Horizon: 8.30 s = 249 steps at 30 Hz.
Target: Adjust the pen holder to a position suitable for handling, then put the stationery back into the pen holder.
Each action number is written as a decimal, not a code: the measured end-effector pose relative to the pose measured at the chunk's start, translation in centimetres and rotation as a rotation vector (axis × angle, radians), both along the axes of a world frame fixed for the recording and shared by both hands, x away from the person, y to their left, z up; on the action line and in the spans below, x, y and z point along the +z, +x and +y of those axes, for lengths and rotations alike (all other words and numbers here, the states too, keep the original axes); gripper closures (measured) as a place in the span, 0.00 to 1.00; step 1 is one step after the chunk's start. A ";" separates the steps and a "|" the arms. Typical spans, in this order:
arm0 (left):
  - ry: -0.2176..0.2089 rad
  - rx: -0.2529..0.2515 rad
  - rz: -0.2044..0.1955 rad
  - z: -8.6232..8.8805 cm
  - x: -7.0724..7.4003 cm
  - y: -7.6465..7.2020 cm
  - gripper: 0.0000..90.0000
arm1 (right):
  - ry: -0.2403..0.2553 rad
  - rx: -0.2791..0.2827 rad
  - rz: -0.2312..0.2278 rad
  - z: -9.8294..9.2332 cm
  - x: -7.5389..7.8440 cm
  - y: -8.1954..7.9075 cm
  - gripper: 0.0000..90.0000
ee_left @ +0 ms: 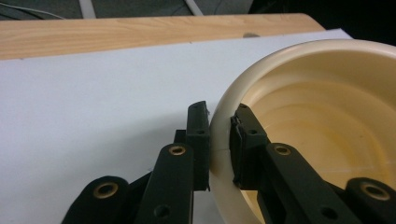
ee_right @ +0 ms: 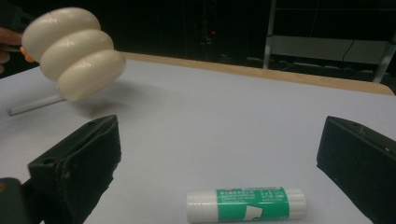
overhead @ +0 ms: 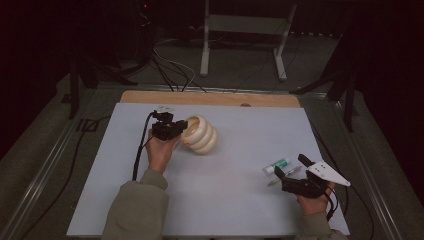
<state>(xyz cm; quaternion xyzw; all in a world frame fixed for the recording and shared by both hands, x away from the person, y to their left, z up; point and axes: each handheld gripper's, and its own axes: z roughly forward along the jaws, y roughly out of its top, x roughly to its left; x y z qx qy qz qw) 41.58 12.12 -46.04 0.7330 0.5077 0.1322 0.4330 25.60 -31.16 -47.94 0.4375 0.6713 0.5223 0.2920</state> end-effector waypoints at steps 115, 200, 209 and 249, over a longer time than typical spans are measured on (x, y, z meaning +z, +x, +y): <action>-0.174 -0.150 0.107 6.6 -1.1 -2.0 0.00 | 0.006 -0.010 0.004 0.0 -0.1 0.0 0.00; 0.123 -0.102 0.290 4.6 -3.5 -0.4 0.88 | 0.001 -0.007 0.005 0.0 -0.1 0.1 0.00; 0.070 -0.101 0.264 5.0 -2.2 -0.4 0.88 | 0.000 -0.007 0.007 0.0 -0.1 0.1 0.00; -0.078 -0.182 0.119 3.1 3.3 -0.7 0.88 | 0.001 -0.005 0.008 0.0 -0.2 0.1 0.00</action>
